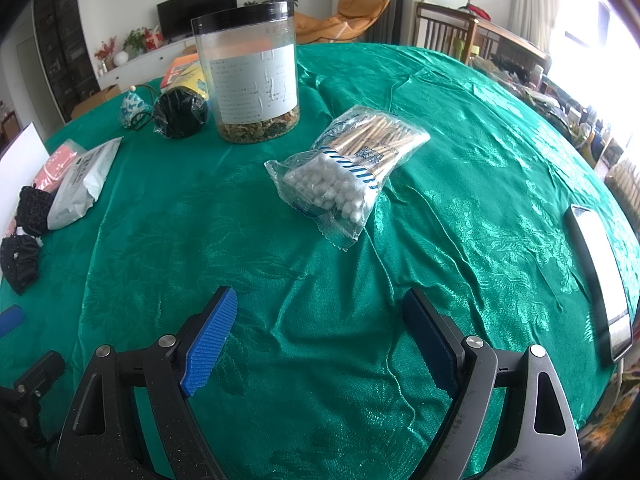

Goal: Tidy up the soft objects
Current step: 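Grasp black lace bundle with left tool while right tool grasps cotton swab pack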

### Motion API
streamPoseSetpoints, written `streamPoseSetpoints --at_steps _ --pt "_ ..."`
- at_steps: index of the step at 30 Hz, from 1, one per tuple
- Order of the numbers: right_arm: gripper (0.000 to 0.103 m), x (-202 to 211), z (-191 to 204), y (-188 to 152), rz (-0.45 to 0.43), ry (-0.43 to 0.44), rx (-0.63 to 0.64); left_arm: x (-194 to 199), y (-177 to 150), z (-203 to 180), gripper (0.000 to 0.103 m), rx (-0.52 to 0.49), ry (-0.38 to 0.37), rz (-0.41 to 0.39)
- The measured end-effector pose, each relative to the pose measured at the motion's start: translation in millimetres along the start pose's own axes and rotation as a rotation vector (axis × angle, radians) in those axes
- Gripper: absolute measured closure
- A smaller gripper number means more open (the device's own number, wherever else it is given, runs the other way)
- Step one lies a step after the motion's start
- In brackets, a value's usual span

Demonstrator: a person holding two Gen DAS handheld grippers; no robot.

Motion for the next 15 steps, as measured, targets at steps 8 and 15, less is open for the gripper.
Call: streamPoseSetpoints --at_steps 8,15 --pt "0.016 0 0 0 0.0 0.0 0.0 1 44 55 0.001 0.13 0.222 -0.076" --pt "0.017 7 -5 2 -0.01 0.063 -0.029 -48 53 62 0.022 0.075 0.317 0.037"
Point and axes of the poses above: each gripper's, at about its wrist camera, not at the fingertips, and x roughly against the way its jaws point, z to its left, y to its top, the point moved 1 cm from there along -x, roughly the way its jaws point, and after that the axes turned 6 degrees about -x, right-handed, at the moved point
